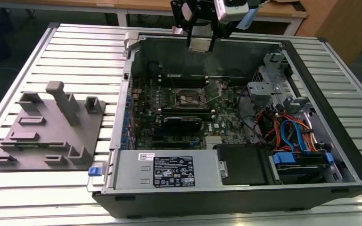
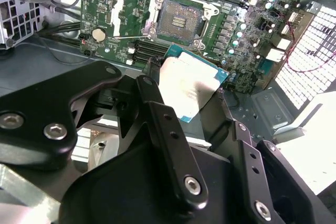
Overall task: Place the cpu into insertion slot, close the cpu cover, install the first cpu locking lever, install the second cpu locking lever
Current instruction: 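Place the cpu into insertion slot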
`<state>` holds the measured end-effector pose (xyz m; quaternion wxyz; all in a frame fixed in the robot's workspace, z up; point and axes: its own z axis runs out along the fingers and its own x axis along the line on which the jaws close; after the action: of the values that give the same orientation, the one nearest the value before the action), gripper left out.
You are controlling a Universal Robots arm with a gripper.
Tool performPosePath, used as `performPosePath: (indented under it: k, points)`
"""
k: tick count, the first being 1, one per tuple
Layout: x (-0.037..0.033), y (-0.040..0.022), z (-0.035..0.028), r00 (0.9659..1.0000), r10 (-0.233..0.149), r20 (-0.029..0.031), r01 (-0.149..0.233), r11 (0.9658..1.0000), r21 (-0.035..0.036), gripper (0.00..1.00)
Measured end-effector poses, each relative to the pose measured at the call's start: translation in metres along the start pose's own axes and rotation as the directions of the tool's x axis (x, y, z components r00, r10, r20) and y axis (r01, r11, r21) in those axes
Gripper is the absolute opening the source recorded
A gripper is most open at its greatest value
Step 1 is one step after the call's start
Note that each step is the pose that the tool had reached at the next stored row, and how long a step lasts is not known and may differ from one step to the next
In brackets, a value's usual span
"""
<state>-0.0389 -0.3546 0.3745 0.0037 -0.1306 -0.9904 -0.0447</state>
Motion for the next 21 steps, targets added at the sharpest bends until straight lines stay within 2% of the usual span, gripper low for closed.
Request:
performPosePath:
  k: [15, 21]
  points:
    - [0.0, 0.0, 0.0, 0.9999, 0.014, 0.0013, -0.014, 0.9999, -0.0003, 0.54]
    - [0.0, 0.0, 0.0, 0.9995, 0.032, 0.0028, -0.032, 0.9995, -0.0007, 0.54]
